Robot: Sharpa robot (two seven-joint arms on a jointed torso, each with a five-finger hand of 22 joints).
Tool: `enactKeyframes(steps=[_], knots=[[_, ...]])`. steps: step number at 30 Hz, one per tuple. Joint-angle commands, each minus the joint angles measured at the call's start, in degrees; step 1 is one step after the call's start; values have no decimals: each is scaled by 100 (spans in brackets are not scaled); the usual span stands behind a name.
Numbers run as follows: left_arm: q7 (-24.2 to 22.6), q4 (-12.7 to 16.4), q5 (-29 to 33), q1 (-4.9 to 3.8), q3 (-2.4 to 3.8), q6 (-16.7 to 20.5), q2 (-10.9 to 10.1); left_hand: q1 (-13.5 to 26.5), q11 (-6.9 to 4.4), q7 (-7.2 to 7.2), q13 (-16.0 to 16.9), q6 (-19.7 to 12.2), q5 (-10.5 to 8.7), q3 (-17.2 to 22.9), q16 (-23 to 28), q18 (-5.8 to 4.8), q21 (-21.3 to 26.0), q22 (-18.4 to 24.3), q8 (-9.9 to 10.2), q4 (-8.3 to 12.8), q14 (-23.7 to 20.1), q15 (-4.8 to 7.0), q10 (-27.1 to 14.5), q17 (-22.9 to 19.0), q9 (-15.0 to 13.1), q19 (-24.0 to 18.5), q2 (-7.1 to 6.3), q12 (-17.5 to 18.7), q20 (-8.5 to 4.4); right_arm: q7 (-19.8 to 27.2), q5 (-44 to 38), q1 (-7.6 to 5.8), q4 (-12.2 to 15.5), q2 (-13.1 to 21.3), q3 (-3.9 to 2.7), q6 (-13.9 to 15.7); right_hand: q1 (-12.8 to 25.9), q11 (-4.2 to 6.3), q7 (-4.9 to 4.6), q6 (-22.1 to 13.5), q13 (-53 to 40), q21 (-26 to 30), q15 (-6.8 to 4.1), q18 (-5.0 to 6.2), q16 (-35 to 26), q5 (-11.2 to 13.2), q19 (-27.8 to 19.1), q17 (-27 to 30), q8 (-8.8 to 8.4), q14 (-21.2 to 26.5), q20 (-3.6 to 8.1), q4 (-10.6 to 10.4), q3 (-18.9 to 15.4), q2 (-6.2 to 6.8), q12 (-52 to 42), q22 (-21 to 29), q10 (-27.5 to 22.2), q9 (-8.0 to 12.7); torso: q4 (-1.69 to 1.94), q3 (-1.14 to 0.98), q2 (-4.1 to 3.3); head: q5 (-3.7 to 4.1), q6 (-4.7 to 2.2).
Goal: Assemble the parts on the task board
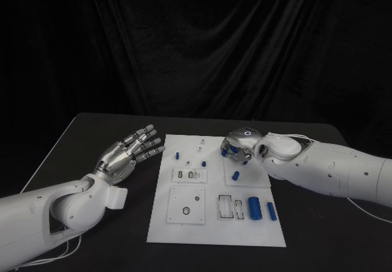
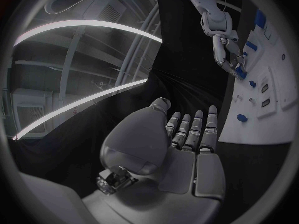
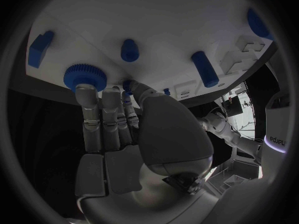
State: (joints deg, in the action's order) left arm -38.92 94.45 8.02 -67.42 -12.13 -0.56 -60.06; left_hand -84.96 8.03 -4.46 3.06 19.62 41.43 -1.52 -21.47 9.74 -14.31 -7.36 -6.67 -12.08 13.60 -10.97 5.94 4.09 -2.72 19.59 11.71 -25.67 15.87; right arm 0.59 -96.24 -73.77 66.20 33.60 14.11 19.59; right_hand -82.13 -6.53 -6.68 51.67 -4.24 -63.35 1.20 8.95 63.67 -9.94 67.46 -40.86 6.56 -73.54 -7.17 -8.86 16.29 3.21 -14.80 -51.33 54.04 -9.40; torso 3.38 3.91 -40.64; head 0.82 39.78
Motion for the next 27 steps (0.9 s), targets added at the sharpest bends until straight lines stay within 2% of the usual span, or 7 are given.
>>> enactKeyframes(steps=[1, 6, 14, 17, 21, 27], knots=[[-731, -4, -16, -10, 5, -54, 18, -17, 29, 28, -5, -47, -29, 41, 28, -71, 12, 5, 22, -4, -44, -4, -6, -6, 9, -42, -25, 14, -1, 40, -48, 18, 14, -7, -3, 118, -17, 18, 24, 140, -7, 23, 25, -82, -10, 25, 20, -4, 76, -9, -34, 15, 37, -82, 21, -9, 49, -59, 2, 1, -1, -1, 6], [-714, -30, -16, -10, 5, -56, 42, -7, 42, 46, -6, -67, -28, 60, 30, -72, 11, 5, 31, 0, -52, -8, -18, -10, 12, -45, -23, 26, 0, 49, -48, 18, 17, -10, -3, 146, -65, 69, 118, 586, -40, 12, -22, -87, -11, 62, 46, -33, 344, -24, 4, 92, 9, -163, -27, -78, 203, -304, 2, 0, 0, 2, 17], [-693, -63, -16, -8, 5, -61, 63, 0, 50, 59, -9, -97, -30, 91, 35, -75, 11, 6, 44, 7, -64, -13, -39, -14, 15, -51, -12, 47, 3, 62, -29, 17, 50, 25, -7, 267, -121, 120, 173, 743, -71, -9, -56, -96, -33, 1, 76, -23, 481, -29, 35, 179, -4, -239, -86, -147, 381, -491, 3, -1, 2, -20, 7], [-682, -65, -16, -8, 5, -53, 53, 1, 52, 60, -10, -97, -31, 101, 40, -75, 11, 6, 45, 9, -70, -15, -45, -16, 14, -53, -8, 52, 4, 80, 89, 3, 58, 15, -21, 337, -124, 138, 199, 810, -79, -23, -59, -106, -30, -32, 95, -49, 567, -48, 46, 219, -34, -265, -100, -193, 478, -624, 2, -1, 2, -34, -6], [-672, -55, -16, -7, 5, -45, 41, 2, 52, 57, -9, -81, -32, 107, 35, -76, 11, 6, 39, 10, -69, -15, -46, -16, 12, -54, -6, 42, 4, 93, 162, -78, 60, -60, -45, 425, -124, 122, 189, 826, -79, -46, -41, -115, -6, -45, 121, -95, 611, -79, 38, 242, -57, -266, -100, -238, 535, -705, -3, -2, 6, -59, -8], [-640, -43, -16, -7, 4, -17, 17, 3, 52, 54, -8, -79, -31, 113, 33, -76, 10, 6, 39, 12, -69, -16, -46, -16, 11, -55, -4, 34, 5, 88, 200, -229, -103, -352, -88, 455, -113, 119, 189, 819, -76, -51, -38, -117, 4, -41, 127, -115, 617, -89, 35, 243, -71, -256, -92, -249, 540, -727, 8, -3, 8, -106, 43]])
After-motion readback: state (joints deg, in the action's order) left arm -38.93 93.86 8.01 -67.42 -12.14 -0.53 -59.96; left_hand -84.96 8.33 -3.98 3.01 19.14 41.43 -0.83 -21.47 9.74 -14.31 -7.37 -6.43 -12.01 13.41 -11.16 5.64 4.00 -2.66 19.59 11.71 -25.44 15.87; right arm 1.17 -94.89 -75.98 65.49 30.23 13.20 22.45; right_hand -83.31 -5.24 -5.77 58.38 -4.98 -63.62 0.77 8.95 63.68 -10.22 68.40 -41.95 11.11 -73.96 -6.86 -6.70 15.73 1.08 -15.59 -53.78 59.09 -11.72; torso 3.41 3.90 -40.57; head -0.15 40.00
